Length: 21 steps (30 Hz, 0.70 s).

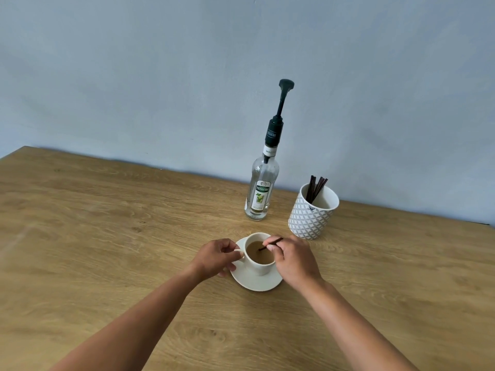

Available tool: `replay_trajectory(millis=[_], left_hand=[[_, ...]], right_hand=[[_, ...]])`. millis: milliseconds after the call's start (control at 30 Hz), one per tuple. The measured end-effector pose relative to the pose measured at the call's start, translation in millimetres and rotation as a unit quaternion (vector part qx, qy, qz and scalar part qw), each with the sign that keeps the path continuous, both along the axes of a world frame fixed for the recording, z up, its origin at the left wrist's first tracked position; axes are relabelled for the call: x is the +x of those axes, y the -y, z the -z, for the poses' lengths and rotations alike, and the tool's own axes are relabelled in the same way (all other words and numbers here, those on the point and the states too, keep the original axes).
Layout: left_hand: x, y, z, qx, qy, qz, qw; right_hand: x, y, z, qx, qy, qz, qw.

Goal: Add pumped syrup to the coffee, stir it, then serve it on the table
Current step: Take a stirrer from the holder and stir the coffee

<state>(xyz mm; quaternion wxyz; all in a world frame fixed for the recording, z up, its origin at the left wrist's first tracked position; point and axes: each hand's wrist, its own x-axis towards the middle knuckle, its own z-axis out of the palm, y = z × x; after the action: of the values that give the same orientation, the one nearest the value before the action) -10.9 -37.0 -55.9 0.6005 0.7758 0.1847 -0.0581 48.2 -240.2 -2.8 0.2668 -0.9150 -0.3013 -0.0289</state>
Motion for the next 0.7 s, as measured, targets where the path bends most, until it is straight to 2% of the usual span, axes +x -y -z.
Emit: replay_trajectory(millis=[100,300,533,700], left_hand=[[0.0,-0.4,1.0,0.000,0.002,0.000,1.000],[1.1,-1.6,3.7,0.000,0.002,0.002,1.000],[1.0,-3.1,6.8,-0.002,0.000,0.003,1.000],[2.5,-4.4,7.5,0.003,0.001,0.007,1.000]], right_hand=[[3.8,2.3,-0.8,-0.018,0.012,0.007,1.000],[-1.3,0.4,-1.2,0.021,-0.025,-0.013,0.999],[3.7,7.6,-1.3,-0.029,0.006,0.006,1.000],[-1.2,3.3,0.6,0.004,-0.065,-0.011,0.998]])
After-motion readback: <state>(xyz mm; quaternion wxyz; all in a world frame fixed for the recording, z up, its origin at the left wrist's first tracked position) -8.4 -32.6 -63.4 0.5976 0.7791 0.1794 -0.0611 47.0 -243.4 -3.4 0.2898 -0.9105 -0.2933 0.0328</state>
